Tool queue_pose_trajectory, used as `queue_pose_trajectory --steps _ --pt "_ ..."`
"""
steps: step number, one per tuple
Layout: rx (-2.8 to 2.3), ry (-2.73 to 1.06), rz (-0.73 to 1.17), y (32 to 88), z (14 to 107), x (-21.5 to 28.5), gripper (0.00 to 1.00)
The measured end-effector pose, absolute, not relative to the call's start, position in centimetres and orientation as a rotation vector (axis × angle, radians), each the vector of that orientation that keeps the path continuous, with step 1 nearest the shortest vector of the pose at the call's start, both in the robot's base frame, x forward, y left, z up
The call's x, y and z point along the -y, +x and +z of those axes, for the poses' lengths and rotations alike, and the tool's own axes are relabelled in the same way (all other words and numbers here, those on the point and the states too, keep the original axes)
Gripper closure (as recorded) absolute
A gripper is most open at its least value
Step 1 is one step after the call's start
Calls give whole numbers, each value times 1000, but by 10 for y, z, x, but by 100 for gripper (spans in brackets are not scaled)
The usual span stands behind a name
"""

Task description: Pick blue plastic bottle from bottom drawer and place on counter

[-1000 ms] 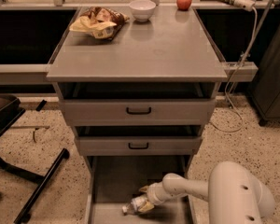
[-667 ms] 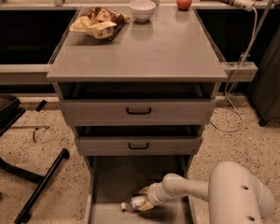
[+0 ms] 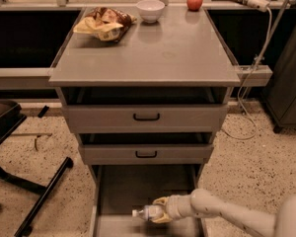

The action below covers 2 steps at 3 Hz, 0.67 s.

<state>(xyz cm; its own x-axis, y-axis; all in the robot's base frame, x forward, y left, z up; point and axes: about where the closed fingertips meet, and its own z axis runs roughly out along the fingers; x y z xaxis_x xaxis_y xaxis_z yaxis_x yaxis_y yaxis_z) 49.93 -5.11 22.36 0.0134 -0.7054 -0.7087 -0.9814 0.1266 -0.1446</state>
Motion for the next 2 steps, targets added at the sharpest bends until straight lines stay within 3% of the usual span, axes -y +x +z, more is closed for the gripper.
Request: queue_pose_trajectory --steps 1,2 --pt "-1543 -1598 540 488 305 62 100" --pt "-1543 -1598 540 488 305 62 100"
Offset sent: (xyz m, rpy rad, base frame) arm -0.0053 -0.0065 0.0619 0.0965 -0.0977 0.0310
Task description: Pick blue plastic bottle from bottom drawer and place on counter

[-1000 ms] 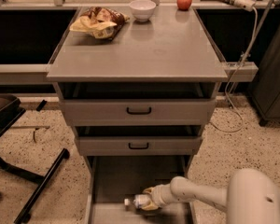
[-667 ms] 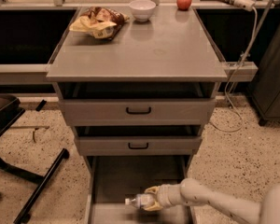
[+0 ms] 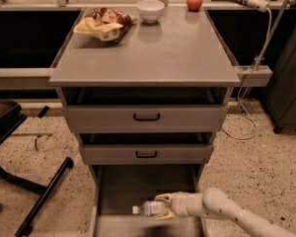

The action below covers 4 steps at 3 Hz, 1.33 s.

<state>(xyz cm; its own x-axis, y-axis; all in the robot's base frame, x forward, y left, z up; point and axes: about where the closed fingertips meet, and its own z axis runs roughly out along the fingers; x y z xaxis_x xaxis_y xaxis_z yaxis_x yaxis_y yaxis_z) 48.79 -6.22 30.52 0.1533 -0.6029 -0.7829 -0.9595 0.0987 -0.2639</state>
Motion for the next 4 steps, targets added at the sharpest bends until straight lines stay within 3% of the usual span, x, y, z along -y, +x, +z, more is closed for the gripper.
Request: queue_pose_trajectory --steps 1,3,4 --pt "-1519 -1584 472 498 353 69 100" --pt "-1369 -1560 330 503 553 83 100" --pt "-1369 -1560 330 503 553 83 100"
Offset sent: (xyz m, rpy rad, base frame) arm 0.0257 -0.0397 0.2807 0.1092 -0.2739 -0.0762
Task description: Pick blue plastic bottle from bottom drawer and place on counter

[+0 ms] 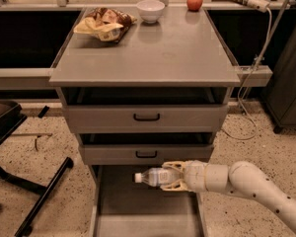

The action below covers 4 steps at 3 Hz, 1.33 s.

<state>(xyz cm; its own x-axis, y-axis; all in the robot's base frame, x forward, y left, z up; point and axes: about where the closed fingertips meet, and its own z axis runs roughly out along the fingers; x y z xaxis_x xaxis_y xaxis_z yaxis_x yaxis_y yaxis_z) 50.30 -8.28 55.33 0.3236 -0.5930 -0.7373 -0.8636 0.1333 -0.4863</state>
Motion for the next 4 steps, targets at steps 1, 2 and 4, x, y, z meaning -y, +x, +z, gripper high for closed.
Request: queue_pose_trajectory --steps 1,2,4 --pt "-1359 -1587 280 515 601 88 100" --pt "-1318 -1608 237 533 705 87 100" --pt "-1236 -1629 221 547 799 80 100"
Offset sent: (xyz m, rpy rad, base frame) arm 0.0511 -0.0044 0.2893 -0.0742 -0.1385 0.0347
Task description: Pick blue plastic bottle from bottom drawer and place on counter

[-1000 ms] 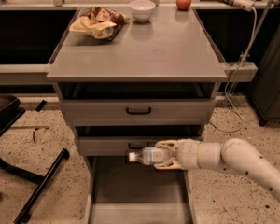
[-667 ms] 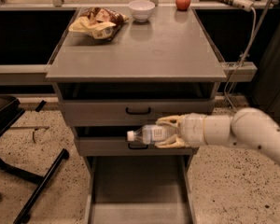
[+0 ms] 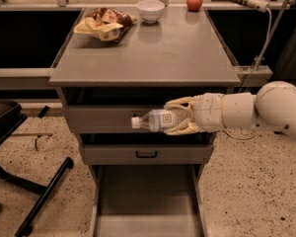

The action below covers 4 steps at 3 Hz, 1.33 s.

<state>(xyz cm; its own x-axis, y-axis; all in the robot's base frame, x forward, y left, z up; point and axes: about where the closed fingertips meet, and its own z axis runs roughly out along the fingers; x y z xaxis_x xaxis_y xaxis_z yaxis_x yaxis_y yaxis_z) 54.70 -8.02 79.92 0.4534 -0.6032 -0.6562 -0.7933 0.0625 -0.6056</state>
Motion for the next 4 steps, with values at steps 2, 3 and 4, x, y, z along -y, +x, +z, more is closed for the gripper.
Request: queue_pose_trajectory --steps 2,3,4 --pt "-1085 -1608 2 610 929 84 100" --pt "-1017 -1555 -127 656 986 91 100" --pt "-1009 -1501 -202 702 1004 95 100"
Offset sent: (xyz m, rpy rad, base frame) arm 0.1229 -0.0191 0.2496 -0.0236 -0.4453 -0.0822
